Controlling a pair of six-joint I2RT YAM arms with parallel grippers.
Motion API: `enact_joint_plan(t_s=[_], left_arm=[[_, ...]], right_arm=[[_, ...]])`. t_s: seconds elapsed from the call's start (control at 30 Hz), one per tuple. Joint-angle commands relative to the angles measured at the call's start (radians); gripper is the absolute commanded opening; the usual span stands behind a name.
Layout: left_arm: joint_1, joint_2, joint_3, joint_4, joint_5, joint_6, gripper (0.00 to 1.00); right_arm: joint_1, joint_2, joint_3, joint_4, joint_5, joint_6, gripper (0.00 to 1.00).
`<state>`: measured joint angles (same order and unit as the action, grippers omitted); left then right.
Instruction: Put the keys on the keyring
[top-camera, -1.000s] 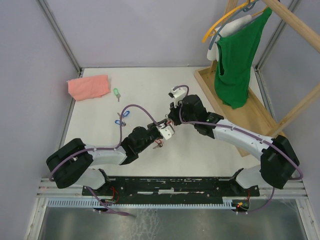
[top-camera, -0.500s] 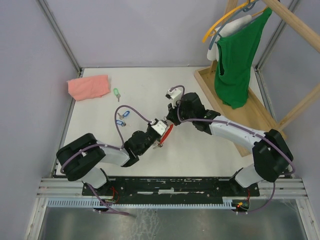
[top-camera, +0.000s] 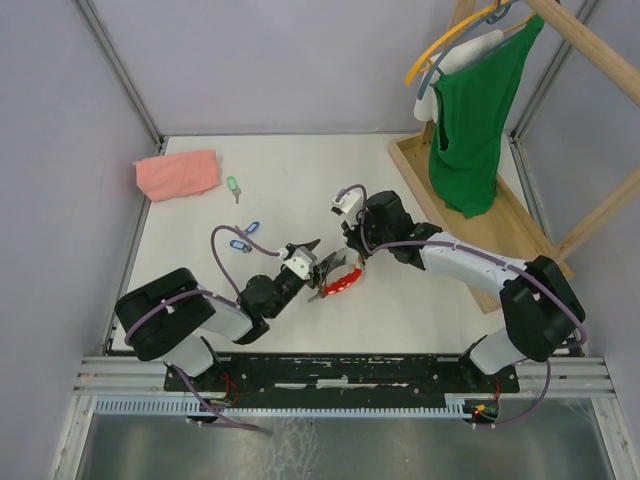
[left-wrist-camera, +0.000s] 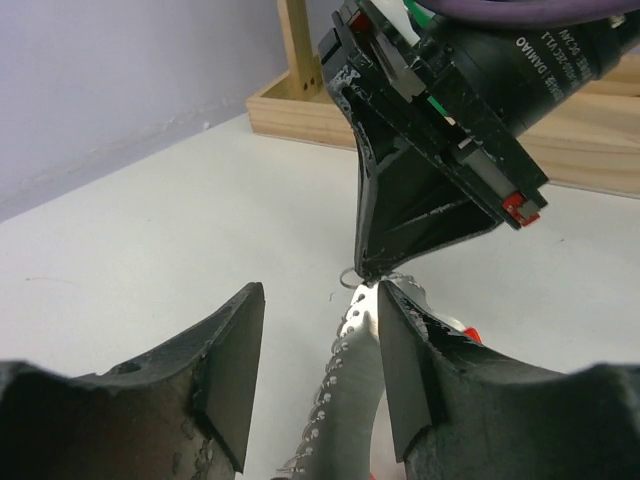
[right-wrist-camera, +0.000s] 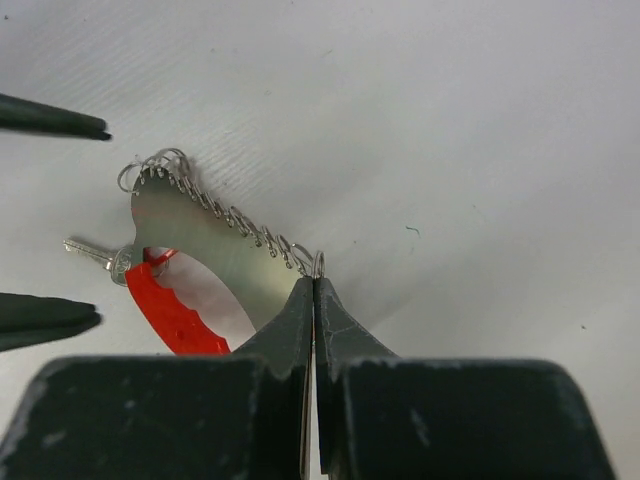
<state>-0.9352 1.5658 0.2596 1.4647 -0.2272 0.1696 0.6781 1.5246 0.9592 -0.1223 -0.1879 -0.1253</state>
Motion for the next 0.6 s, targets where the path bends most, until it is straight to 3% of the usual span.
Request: enact_joint_plan(t_s=[0.0,0.1,0.27,0.57], left_arm=[[0.043,-0.101,-0.031,0.030,0.090,-0.081,0.57],[0.122,-0.153,-0.001,-0.103,0.197,-0.144,0.59],[0.217,-0.194,0.019,-0.174,0.361,-0.167,0.63],[0.410,-0.245,0.035,-0.145,0.737,-0.189,0.63]], right_arm=[[-0.014,-0.085,0.000,0.067,-0.057,-0.122,0.01],[-0.015,-0.095,0.007,0.067,-0.086,-0.148,0.01],[-0.017,-0.118,0.000,0.081,-0.128,-0.187,0.01],[-0.061,-0.172,0.019,0.130,-0.319,-0.217,0.01]])
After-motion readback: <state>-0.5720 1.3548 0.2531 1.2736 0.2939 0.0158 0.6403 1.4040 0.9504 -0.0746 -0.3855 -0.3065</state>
